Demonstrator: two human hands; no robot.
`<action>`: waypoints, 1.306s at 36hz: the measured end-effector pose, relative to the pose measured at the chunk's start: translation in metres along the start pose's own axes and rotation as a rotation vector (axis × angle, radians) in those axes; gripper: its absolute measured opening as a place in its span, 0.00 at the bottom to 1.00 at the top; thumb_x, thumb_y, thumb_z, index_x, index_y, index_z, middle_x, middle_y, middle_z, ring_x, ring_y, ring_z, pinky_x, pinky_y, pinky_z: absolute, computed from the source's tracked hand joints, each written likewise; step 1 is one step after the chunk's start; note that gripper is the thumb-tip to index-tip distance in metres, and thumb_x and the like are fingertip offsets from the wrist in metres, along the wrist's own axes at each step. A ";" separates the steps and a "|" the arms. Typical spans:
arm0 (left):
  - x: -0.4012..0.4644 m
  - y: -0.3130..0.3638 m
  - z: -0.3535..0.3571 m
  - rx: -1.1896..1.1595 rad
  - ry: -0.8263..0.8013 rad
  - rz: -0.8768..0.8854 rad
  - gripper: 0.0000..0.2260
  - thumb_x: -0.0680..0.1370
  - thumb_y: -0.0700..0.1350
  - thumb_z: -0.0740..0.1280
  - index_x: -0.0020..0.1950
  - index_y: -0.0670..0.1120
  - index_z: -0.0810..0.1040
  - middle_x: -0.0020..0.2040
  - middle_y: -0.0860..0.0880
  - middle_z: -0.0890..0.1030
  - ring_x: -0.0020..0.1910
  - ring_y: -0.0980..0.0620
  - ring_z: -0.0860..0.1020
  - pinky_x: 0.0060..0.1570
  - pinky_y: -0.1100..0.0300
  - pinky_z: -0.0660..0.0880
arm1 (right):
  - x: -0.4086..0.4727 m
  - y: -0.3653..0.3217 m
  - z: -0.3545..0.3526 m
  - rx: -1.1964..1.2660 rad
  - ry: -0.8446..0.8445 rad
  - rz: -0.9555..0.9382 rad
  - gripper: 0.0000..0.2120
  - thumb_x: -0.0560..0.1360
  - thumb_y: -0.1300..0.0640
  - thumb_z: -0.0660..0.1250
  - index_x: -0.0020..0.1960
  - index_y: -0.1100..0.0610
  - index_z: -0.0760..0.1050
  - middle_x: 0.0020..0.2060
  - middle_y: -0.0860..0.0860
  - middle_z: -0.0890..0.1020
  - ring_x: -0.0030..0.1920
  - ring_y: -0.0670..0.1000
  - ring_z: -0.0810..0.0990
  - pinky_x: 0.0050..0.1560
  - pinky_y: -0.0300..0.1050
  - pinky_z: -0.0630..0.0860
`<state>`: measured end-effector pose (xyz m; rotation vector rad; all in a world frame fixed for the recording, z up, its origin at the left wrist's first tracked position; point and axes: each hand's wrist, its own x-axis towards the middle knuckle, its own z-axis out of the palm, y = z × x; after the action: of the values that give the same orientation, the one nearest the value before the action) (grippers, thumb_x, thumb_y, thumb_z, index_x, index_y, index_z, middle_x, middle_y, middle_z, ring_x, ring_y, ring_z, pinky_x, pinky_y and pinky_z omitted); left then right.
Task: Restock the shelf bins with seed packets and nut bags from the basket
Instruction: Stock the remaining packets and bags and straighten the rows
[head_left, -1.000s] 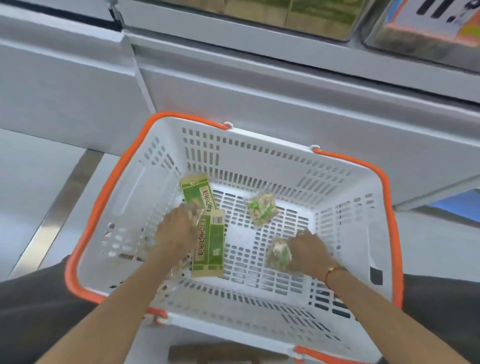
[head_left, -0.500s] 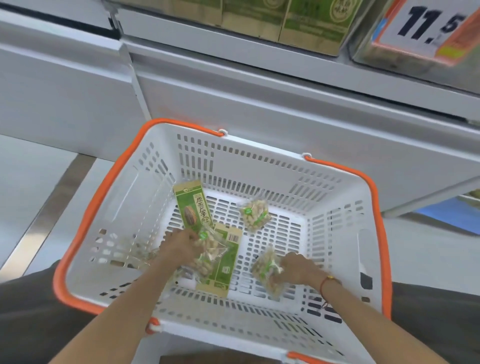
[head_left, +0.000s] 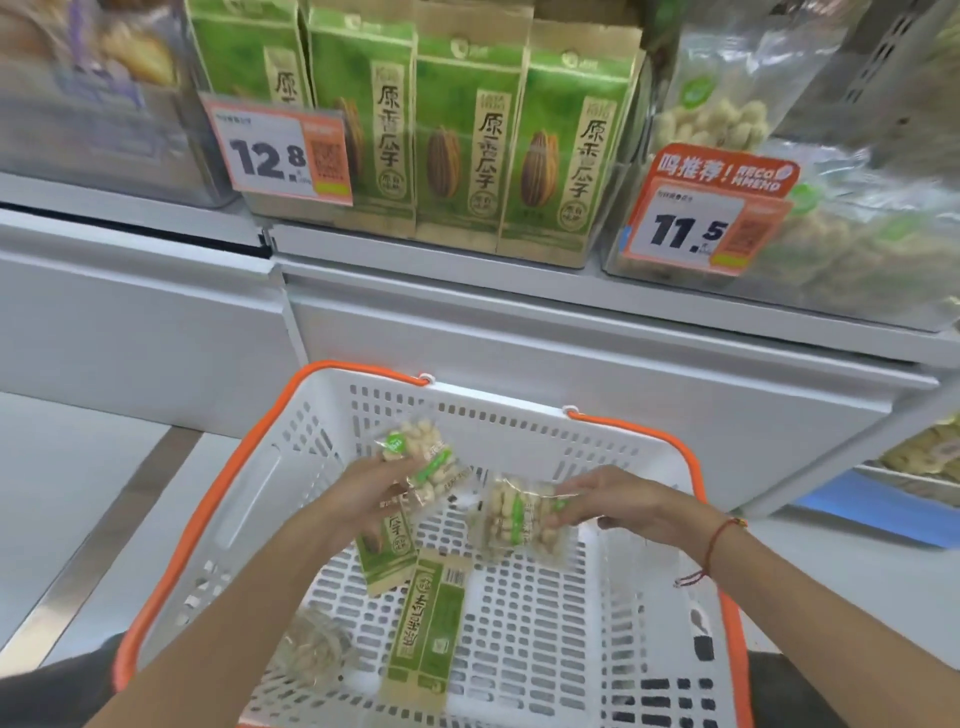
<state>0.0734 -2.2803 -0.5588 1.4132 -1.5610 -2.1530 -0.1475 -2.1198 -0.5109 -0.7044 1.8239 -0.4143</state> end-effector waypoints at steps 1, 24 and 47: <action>-0.004 0.011 0.001 -0.008 -0.001 0.036 0.14 0.77 0.49 0.67 0.59 0.45 0.75 0.52 0.50 0.78 0.52 0.52 0.76 0.54 0.58 0.74 | -0.008 -0.007 -0.007 -0.007 0.017 -0.037 0.14 0.69 0.54 0.75 0.54 0.50 0.79 0.57 0.48 0.79 0.58 0.50 0.76 0.62 0.46 0.70; -0.078 0.134 0.085 0.365 -0.336 0.361 0.16 0.71 0.44 0.68 0.57 0.52 0.73 0.38 0.56 0.83 0.38 0.59 0.81 0.42 0.68 0.75 | -0.122 -0.093 -0.067 -0.126 0.448 -0.694 0.13 0.65 0.51 0.78 0.44 0.60 0.84 0.26 0.42 0.77 0.26 0.39 0.69 0.30 0.32 0.64; -0.071 0.254 0.169 0.653 0.174 1.268 0.37 0.64 0.81 0.46 0.68 0.65 0.60 0.66 0.64 0.66 0.65 0.65 0.64 0.64 0.59 0.62 | -0.163 -0.086 -0.177 0.455 0.731 -0.714 0.29 0.50 0.38 0.76 0.44 0.56 0.80 0.41 0.47 0.84 0.46 0.49 0.81 0.51 0.46 0.74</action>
<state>-0.1110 -2.2412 -0.3086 0.3301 -2.2373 -0.7908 -0.2511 -2.0901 -0.2791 -0.9353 1.9602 -1.6777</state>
